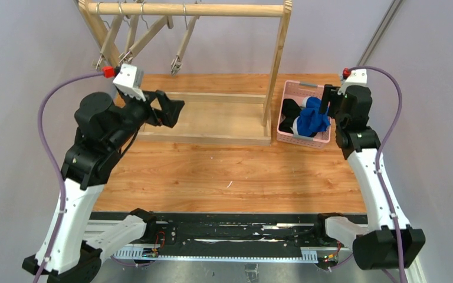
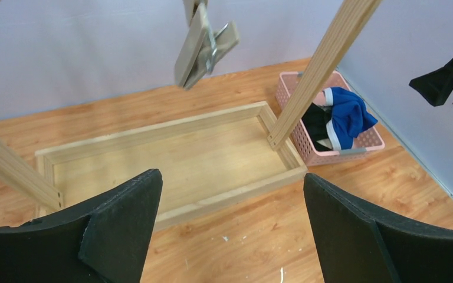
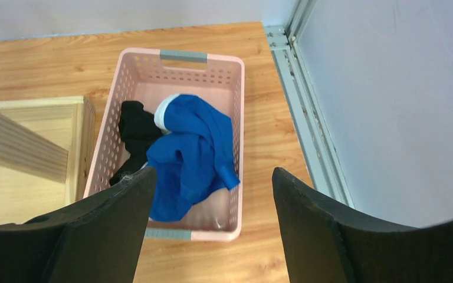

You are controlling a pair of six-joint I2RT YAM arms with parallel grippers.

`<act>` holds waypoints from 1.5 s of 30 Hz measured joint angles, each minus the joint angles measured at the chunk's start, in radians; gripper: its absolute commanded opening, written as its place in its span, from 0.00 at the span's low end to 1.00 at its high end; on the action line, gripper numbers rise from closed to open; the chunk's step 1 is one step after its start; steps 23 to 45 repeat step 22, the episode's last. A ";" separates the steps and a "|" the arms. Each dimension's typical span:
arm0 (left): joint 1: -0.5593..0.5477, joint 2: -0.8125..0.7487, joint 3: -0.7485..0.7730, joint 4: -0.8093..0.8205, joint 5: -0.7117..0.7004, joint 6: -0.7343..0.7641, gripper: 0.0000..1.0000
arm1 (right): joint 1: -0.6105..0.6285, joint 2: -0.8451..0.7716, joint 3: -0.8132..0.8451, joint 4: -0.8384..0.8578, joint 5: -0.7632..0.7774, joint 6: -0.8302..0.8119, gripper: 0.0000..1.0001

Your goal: Remove the underwear clipped to the hanger

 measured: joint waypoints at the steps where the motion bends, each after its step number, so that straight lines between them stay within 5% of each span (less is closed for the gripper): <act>1: 0.000 -0.029 -0.026 0.000 0.000 0.000 0.98 | 0.000 -0.024 -0.012 -0.013 0.005 0.006 0.74; 17: 0.000 -0.395 -0.433 -0.029 -0.150 0.023 0.98 | 0.028 -0.546 -0.217 -0.197 0.146 0.075 0.75; 45: 0.000 -0.398 -0.466 -0.035 -0.162 0.018 0.98 | 0.028 -0.556 -0.217 -0.209 0.185 0.077 0.75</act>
